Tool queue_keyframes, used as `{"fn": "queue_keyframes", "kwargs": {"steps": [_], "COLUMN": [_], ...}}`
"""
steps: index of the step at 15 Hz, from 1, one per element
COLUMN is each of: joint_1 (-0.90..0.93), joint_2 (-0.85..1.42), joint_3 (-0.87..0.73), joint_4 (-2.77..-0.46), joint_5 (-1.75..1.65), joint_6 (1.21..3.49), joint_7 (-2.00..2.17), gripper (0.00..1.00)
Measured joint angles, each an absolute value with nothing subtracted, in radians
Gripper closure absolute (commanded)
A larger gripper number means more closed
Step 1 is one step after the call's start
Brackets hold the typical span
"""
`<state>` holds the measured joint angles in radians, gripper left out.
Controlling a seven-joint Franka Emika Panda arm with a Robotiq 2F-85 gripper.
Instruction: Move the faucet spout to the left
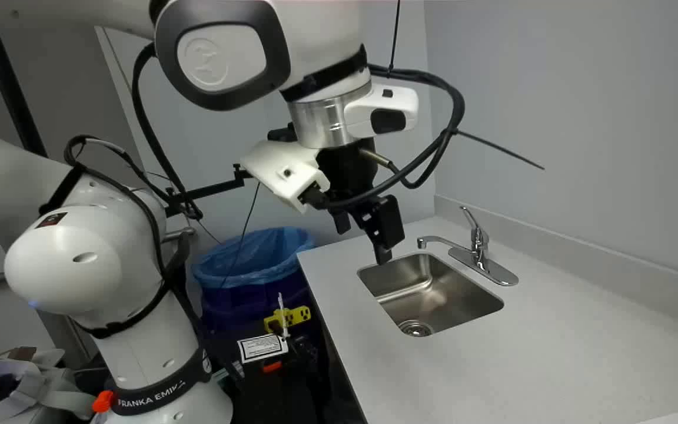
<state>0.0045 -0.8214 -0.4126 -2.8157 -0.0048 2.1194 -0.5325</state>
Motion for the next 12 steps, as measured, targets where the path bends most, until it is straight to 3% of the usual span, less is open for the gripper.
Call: {"fn": "queue_keyframes", "kwargs": {"steps": [12], "joint_1": [0.005], "joint_2": [-0.809], "joint_3": [-0.412], "joint_4": [-2.811], "joint_5": [-0.005], "joint_6": [2.117], "joint_7": [-0.532], "gripper": [0.00]}}
